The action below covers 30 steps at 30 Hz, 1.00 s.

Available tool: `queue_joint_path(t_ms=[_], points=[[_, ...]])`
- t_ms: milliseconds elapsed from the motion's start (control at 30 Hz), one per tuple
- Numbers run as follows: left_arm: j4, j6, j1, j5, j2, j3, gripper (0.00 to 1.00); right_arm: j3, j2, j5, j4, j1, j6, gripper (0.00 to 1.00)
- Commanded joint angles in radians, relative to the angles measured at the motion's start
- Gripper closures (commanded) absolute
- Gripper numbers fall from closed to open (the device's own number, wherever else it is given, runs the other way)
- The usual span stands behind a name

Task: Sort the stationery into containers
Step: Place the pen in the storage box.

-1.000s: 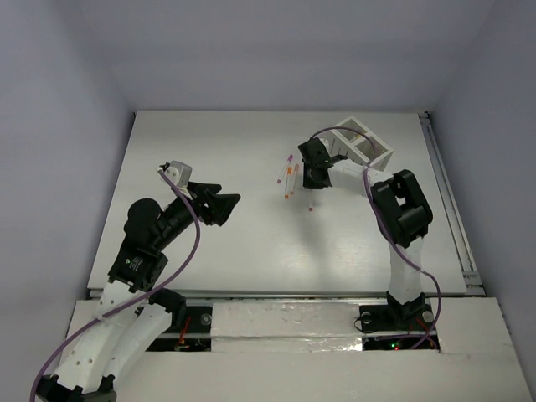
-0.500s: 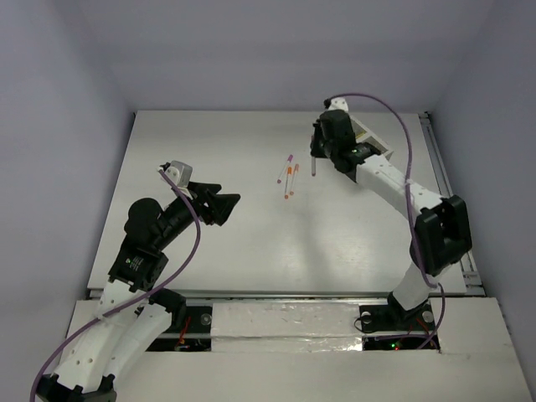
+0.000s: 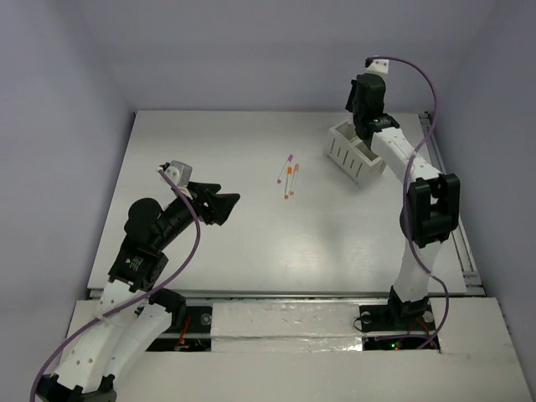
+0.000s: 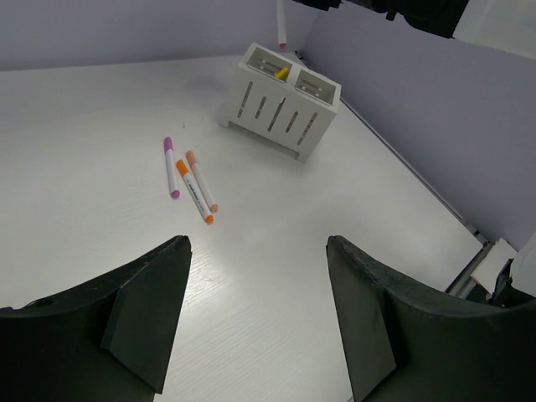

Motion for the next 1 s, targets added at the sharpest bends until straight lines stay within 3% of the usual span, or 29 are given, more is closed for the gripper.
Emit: queue_joint_path(t_ms=[0,300,767,867,900,967], points=[[0.031,0.014,-0.002,-0.005,0.000,-0.003,0.37,0.067,0.023,0.069,0.093,0.008,-0.132,0.99],[0.030,0.017,-0.002,-0.008,0.011,-0.002,0.37,0.047,0.102,0.075,0.124,-0.001,-0.155,0.95],[0.033,0.015,-0.002,-0.003,0.002,-0.005,0.37,-0.069,0.073,0.066,0.139,-0.001,-0.141,0.84],[0.036,0.014,-0.002,-0.003,-0.006,-0.005,0.37,-0.089,0.056,0.053,0.141,-0.001,-0.127,0.70],[0.034,0.015,-0.002,-0.006,-0.006,-0.003,0.37,-0.091,0.048,0.050,0.135,-0.001,-0.121,0.59],[0.034,0.014,-0.002,-0.003,0.005,-0.005,0.37,-0.085,0.019,0.027,0.120,-0.001,-0.106,0.49]])
